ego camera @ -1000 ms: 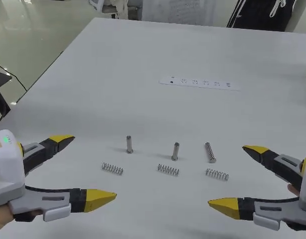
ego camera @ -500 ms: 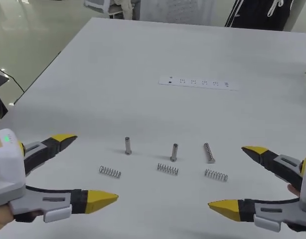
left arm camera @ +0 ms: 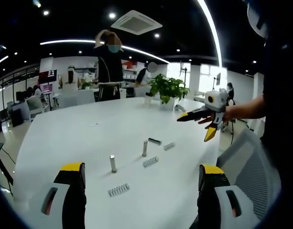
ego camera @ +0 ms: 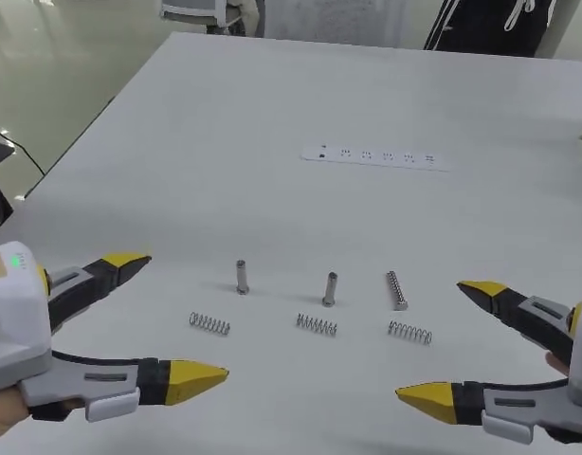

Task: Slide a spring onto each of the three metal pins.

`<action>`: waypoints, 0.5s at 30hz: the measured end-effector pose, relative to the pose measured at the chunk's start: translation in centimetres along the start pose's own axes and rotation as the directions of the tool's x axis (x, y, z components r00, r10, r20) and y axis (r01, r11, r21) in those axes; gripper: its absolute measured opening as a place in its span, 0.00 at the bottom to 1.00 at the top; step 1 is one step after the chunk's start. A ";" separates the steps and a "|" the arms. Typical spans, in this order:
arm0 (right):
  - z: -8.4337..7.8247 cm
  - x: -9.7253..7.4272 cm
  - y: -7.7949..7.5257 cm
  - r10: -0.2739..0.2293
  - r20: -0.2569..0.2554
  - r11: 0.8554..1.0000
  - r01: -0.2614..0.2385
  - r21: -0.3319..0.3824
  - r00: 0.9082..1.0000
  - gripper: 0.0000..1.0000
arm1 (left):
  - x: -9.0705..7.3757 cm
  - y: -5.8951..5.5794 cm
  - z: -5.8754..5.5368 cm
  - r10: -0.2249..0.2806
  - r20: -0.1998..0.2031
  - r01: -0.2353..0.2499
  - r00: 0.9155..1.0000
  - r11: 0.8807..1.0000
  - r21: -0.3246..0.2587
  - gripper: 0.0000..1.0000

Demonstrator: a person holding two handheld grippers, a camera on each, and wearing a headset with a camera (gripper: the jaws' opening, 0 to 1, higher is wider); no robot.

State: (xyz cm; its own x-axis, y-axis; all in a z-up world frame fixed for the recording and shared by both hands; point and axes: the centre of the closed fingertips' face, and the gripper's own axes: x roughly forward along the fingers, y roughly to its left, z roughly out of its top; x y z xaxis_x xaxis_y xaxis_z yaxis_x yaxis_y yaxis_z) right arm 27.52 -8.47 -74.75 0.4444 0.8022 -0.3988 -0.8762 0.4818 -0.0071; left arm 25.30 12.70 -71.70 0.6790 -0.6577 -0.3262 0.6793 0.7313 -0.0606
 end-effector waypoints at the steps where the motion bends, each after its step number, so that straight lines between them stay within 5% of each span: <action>1: 0.0 0.0 0.0 0.000 -0.001 1.000 0.000 0.001 1.000 0.92 | 0.0 0.0 0.0 0.001 -0.001 -0.001 1.000 1.000 0.000 0.97; 15: -0.8 -0.2 -0.1 0.001 -0.008 1.000 -0.001 0.019 1.000 0.93 | -0.1 0.4 -0.4 0.008 -0.004 -0.008 1.000 1.000 -0.010 0.98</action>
State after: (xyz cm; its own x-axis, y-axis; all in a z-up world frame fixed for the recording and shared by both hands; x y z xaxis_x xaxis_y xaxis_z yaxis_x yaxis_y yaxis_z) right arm 27.34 -8.92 -75.46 0.4416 0.8001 -0.4060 -0.8732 0.4873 0.0104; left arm 25.36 13.10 -72.09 0.6830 -0.6514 -0.3305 0.6711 0.7382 -0.0680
